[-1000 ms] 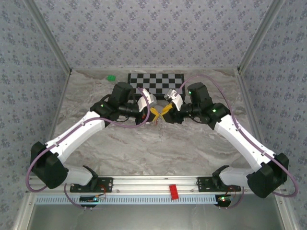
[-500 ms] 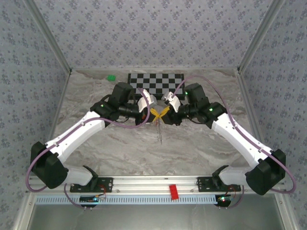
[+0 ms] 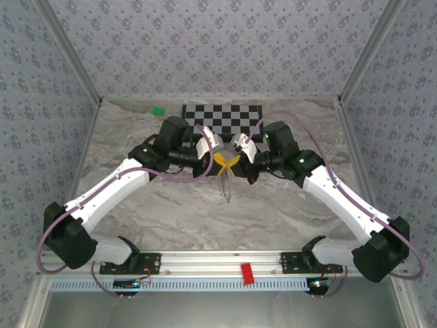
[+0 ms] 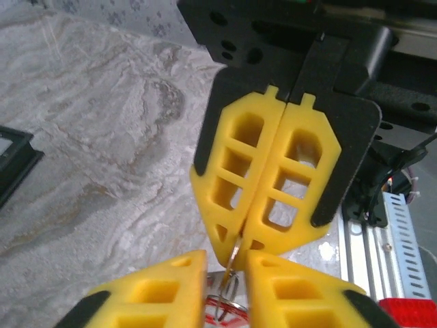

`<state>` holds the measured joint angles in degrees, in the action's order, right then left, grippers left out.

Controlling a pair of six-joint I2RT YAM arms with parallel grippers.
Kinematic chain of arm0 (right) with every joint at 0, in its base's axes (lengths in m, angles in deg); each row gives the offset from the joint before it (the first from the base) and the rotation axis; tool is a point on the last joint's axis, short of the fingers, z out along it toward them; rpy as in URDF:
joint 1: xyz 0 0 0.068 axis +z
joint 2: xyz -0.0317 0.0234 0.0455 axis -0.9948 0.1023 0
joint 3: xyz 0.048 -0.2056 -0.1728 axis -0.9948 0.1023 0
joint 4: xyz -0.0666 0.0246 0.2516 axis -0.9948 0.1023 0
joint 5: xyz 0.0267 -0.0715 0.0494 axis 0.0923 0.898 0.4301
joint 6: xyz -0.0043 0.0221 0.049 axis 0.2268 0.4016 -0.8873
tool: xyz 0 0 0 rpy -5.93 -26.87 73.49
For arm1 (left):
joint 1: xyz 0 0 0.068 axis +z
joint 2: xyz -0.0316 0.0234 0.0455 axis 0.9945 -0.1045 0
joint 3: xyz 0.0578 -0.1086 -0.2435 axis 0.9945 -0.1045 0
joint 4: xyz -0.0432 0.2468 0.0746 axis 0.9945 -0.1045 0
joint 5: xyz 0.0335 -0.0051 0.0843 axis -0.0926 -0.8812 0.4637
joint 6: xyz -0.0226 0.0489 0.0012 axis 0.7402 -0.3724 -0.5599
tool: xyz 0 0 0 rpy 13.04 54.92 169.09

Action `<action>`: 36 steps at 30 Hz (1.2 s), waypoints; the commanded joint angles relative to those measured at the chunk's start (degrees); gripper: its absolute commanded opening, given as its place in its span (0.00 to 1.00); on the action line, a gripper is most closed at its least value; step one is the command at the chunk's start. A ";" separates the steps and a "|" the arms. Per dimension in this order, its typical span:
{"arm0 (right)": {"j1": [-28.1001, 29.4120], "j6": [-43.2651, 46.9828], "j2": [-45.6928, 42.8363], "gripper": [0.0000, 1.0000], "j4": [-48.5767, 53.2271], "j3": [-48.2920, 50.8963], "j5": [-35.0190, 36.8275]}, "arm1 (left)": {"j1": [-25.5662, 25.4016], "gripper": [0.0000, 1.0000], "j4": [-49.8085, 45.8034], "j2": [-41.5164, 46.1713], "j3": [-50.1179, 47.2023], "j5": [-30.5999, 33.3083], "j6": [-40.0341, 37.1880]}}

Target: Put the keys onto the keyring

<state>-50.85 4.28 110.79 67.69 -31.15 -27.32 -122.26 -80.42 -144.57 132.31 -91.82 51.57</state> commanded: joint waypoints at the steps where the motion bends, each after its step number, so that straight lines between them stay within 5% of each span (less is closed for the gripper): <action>1: -0.75 -4.18 -2.76 0.00 -10.89 3.25 -3.02 | 0.69 0.26 7.56 3.15 -0.25 -3.67 4.36; 7: -2.71 -12.69 -6.89 0.00 -30.80 11.84 -5.16 | 2.68 0.33 20.24 8.74 -7.39 -3.23 11.49; 12: -3.90 -18.10 -8.37 0.00 -41.96 15.73 -5.72 | 2.79 0.37 21.91 9.24 -9.44 -3.33 12.21; 28: -4.89 -27.00 -8.67 0.00 -55.23 19.18 -8.01 | 2.62 0.36 27.23 6.93 -10.48 -4.21 15.58; 36: -4.80 -27.49 -8.73 0.00 -55.98 19.26 -7.68 | 0.91 0.14 23.80 5.23 -8.82 -5.47 13.16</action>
<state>-55.55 -22.21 102.86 15.13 -11.81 -34.23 -120.88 -56.11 -139.06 122.01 -95.19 65.84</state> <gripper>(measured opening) 0.038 0.158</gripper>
